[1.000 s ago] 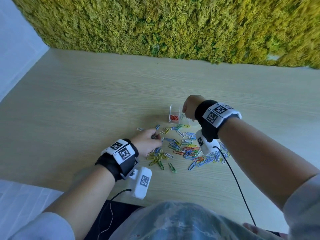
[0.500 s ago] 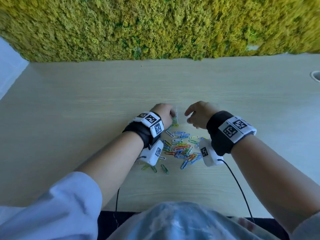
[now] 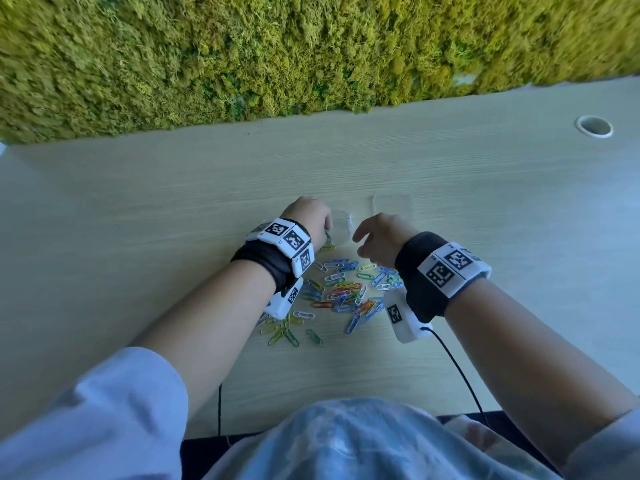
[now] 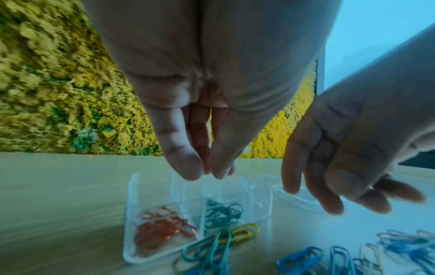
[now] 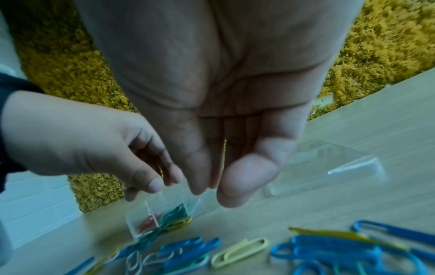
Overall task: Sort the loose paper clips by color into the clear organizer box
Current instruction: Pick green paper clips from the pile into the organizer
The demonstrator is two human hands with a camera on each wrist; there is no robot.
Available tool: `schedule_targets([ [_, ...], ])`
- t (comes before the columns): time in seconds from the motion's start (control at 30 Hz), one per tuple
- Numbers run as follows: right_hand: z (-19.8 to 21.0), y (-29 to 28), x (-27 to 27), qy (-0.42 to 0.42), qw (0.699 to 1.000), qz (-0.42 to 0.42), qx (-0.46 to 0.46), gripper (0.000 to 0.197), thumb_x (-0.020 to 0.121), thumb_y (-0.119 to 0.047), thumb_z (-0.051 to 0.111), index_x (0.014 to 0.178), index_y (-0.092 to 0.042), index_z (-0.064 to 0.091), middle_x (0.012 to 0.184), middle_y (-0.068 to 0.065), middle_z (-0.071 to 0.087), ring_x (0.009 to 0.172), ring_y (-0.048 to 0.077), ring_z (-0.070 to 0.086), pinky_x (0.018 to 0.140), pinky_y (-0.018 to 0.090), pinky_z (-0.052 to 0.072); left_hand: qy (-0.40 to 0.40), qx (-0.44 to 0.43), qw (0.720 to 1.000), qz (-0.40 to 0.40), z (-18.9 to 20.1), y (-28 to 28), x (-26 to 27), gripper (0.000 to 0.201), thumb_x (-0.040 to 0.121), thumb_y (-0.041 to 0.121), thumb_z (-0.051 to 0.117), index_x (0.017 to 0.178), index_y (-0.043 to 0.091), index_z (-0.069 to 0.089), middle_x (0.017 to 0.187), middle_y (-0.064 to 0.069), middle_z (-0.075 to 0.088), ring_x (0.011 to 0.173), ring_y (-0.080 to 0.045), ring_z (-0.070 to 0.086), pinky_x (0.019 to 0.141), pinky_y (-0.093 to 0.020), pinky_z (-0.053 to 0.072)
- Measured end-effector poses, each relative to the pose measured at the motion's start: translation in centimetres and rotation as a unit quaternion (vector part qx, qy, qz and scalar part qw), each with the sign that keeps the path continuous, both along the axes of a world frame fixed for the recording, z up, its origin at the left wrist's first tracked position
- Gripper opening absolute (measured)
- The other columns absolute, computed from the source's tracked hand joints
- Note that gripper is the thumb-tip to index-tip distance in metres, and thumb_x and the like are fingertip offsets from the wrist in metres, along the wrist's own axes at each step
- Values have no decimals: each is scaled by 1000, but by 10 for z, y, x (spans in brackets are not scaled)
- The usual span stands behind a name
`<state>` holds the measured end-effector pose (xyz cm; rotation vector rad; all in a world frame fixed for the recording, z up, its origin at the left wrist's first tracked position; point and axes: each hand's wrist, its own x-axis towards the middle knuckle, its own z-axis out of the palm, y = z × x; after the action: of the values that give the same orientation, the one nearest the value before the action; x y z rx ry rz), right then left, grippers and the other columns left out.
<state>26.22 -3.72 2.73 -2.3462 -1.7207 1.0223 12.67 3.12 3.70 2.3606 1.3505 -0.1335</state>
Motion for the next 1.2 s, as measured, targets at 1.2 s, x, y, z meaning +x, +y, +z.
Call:
schedule_targets([
  [1.2, -13, -8, -16, 91, 994, 6, 54, 11, 80, -13, 64, 70, -16, 61, 67, -2, 60, 60, 10, 57, 54, 23, 47, 60, 16, 997, 55, -32, -26, -45, 16, 89, 23, 58, 97, 16, 71, 99, -6, 69, 86, -28, 65, 73, -35, 56],
])
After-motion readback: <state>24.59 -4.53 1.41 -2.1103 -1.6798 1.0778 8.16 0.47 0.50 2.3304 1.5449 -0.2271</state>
